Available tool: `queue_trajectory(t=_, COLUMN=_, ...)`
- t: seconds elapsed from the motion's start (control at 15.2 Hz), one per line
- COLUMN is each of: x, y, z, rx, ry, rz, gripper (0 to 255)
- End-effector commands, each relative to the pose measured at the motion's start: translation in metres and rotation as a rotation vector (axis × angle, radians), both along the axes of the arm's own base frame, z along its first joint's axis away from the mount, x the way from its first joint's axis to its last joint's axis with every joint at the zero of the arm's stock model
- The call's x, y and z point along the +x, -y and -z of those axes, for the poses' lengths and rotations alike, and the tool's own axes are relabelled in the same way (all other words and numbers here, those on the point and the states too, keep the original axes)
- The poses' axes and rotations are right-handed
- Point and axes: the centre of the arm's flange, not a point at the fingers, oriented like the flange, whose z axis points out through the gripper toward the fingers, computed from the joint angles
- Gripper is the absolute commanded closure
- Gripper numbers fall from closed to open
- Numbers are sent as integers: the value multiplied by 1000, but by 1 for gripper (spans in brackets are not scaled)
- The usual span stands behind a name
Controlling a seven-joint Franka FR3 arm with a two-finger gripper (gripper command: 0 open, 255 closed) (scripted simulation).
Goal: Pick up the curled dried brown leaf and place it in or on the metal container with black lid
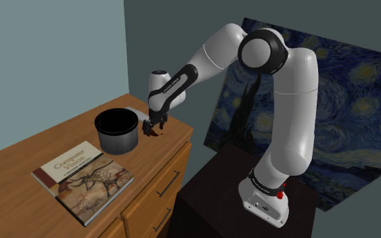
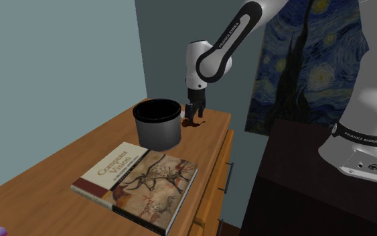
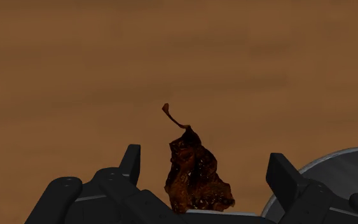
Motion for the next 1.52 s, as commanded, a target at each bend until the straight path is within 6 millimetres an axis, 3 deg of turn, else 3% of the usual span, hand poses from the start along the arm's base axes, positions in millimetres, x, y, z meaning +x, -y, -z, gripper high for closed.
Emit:
queue_trajectory(t=0.0, x=0, y=-2, z=14, rx=0, ry=0, rz=0, gripper=0)
queue_trajectory(t=0.53, x=0, y=-2, z=14, rx=0, ry=0, rz=0, gripper=0)
queue_trajectory(t=0.59, x=0, y=-2, z=14, rx=0, ry=0, rz=0, gripper=255)
queue_trajectory(t=1.19, x=0, y=-2, z=14, rx=0, ry=0, rz=0, gripper=255)
queue_trajectory(t=1.45, x=0, y=-2, z=-7, rx=0, ry=0, rz=0, gripper=255)
